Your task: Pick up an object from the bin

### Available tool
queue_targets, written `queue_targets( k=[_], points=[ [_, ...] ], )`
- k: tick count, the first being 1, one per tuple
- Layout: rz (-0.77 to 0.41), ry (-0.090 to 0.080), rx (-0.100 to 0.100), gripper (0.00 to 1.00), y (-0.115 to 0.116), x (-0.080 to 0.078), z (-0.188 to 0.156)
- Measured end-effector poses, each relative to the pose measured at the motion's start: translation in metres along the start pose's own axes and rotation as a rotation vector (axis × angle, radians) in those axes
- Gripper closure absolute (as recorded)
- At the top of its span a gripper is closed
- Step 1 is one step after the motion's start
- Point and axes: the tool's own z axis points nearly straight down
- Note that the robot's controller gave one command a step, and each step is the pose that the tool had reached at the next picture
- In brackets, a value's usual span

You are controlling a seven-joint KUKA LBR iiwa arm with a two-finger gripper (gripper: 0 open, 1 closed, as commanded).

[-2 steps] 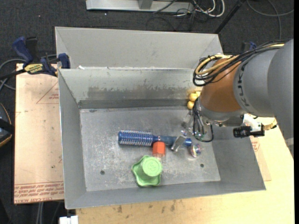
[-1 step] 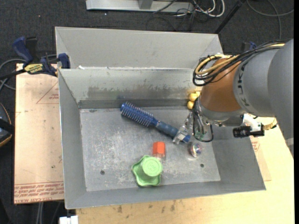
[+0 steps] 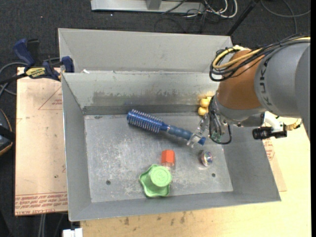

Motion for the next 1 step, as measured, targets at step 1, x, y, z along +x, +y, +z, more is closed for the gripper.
queue_targets(
  k=[1],
  points=[
    [-0.003, -0.001, 0.000, 1.00, 0.0011, -0.0010, -0.0508]
  ],
)
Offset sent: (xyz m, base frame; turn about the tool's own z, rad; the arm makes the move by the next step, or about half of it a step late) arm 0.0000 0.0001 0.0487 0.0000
